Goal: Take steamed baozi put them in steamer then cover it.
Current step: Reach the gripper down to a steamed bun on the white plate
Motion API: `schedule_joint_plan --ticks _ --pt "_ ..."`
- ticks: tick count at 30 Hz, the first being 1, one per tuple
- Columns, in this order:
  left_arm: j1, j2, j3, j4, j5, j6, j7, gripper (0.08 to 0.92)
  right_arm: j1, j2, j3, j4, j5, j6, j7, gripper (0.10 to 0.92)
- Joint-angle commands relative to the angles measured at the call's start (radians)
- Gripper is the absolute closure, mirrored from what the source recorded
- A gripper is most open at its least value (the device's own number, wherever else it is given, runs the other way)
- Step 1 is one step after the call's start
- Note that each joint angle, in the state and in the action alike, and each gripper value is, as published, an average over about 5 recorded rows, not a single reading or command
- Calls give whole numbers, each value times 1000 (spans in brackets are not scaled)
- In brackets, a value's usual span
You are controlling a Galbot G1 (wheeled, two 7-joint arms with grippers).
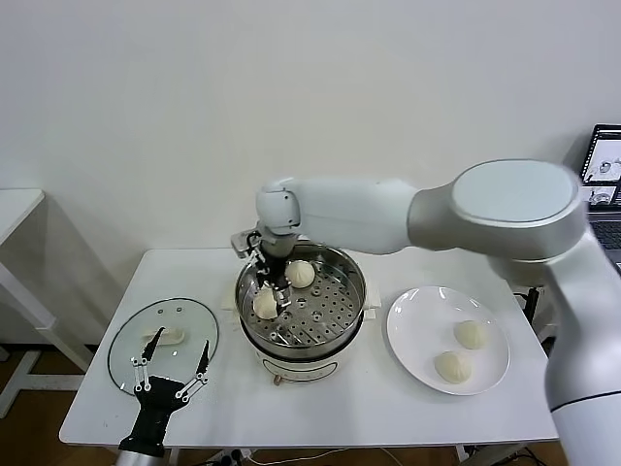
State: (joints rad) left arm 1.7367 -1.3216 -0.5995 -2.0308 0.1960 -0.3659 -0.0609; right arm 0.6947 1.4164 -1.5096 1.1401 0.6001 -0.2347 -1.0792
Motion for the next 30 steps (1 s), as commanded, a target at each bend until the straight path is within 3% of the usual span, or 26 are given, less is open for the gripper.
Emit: schedule_joint_plan --ticks 1,8,13,19,30 --pt "0 2 4 0 4 2 0 177 124 -306 54 193 -49 30 -78 203" --pt "1 8 14 5 14 2 0 177 164 -678 35 254 -197 134 -221 203" --pt "2 8 21 6 21 3 0 177 61 -823 5 250 -320 169 -226 203" --pt "10 -1 12 -3 24 5 0 177 -168 -887 35 238 -372 172 -137 203" --pt "10 -4 -6 9 23 2 -1 177 -410 -861 159 214 -395 156 -41 203"
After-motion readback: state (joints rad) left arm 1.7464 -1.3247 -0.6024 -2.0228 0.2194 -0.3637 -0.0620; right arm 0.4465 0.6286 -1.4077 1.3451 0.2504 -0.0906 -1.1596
